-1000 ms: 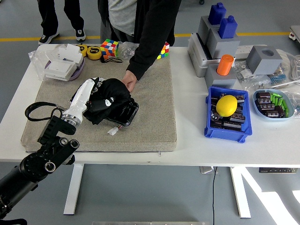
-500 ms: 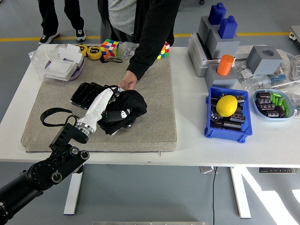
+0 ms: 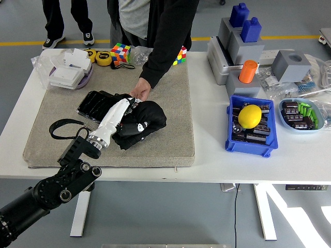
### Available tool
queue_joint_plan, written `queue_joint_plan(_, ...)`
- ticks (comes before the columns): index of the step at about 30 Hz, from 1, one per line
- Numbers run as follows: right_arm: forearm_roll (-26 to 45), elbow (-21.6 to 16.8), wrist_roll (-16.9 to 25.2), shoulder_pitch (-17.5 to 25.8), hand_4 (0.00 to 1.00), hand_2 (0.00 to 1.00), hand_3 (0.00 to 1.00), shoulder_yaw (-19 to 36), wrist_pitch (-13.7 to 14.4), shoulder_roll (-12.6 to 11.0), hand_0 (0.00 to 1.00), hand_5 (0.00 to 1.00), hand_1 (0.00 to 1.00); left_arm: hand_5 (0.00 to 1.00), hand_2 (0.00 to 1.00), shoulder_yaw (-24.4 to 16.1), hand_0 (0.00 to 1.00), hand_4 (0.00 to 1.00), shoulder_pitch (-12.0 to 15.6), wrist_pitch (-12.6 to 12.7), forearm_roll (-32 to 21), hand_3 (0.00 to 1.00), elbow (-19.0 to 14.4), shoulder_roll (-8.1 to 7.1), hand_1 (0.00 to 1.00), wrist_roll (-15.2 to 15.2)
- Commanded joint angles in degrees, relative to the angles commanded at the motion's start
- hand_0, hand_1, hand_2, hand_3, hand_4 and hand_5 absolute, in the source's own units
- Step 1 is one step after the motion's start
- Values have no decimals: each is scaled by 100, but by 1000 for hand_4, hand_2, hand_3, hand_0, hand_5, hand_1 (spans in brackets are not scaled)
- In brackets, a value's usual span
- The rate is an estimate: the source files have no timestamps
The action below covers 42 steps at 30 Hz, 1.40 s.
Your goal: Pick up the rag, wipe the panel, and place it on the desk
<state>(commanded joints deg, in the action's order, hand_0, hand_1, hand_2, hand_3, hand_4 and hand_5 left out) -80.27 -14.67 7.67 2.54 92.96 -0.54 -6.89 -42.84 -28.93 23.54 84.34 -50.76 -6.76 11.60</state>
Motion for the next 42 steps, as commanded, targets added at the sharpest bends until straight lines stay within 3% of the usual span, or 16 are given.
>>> queue_joint_plan(8,-4,0,2,4,894,497,523,8,3,-5,558,379,566,2,211,-419,232,565,-62,65,90,529,278,-15,165,113)
queue_joint_plan(31,24,-17,2,-3,891,496,522,-35,-2,-12,556,374,567,2,212,-1739,233,563,-444,140,154,529,1716,-73,164,252)
queue_joint_plan(42,52,-36,2,-1,891,495,522,-78,-2,-24,556,371,566,2,212,-2003,232,565,-472,302,166,529,1987,-93,164,313)
